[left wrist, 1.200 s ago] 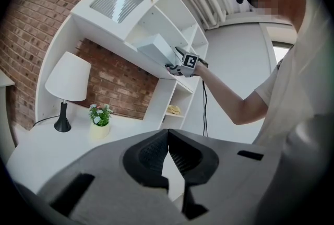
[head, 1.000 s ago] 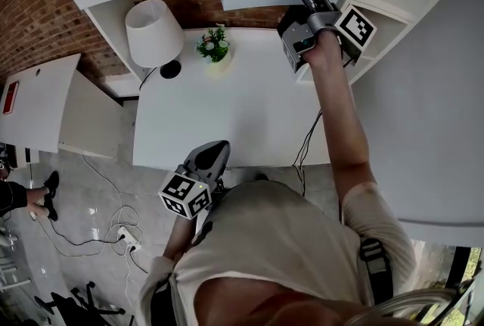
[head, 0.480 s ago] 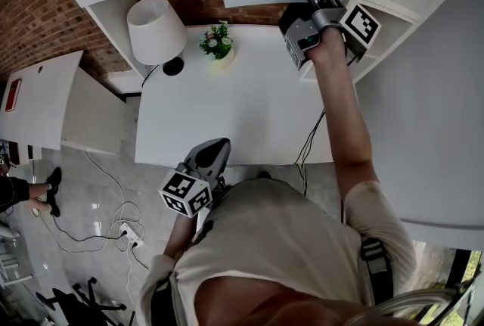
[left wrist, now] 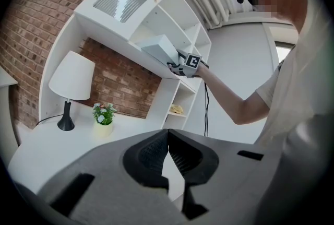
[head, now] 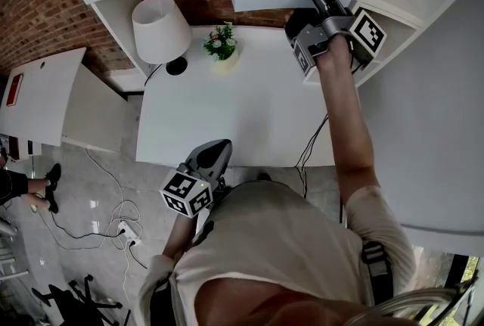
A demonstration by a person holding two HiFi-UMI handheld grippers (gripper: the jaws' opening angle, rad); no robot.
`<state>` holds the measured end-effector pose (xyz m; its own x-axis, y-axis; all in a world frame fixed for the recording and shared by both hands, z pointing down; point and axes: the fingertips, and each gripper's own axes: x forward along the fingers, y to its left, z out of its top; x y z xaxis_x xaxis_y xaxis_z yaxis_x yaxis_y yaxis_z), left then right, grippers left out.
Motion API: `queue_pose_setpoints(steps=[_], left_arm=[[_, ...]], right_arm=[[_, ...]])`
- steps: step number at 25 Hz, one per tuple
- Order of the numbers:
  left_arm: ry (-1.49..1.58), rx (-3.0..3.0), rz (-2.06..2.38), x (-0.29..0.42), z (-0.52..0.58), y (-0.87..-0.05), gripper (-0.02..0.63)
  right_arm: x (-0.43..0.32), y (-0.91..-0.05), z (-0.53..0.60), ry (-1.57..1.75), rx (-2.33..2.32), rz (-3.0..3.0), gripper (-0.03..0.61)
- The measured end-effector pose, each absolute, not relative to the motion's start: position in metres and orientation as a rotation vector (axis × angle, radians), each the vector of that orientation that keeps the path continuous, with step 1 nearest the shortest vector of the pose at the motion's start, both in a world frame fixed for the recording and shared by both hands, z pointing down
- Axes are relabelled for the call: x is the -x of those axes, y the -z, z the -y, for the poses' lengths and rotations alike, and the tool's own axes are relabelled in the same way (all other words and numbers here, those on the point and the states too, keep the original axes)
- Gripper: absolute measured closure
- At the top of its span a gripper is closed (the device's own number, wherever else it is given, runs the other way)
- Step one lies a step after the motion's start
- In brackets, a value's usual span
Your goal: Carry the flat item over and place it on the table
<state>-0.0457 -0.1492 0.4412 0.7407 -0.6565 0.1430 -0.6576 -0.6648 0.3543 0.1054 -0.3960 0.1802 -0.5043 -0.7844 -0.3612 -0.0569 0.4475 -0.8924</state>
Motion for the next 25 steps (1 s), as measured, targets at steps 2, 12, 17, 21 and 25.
queue_pose_setpoints(steps=[2,12,17,21,25], left_arm=[[-0.001,-2.554,1.018,0.052,0.150,-0.440,0.594],[0.030,-2.527,1.044,0.065,0.155,-0.437,0.594],[0.033,-2.517,1.054,0.069,0.158,-0.438,0.594],[0.044,-2.512,1.055,0.072,0.159,-0.435,0.594],[0.052,-2.503,1.052,0.073,0.161,-0.434,0.594]], right_arm=[[-0.104,-0.179,0.397,1.115,0.690,-1.868,0.245],[-0.104,-0.180,0.397,1.122,0.652,-1.833,0.256],[-0.103,-0.181,0.399,1.134,0.632,-1.838,0.258],[-0.102,-0.180,0.397,1.132,0.624,-1.839,0.258],[-0.100,-0.179,0.396,1.138,0.609,-1.840,0.259]])
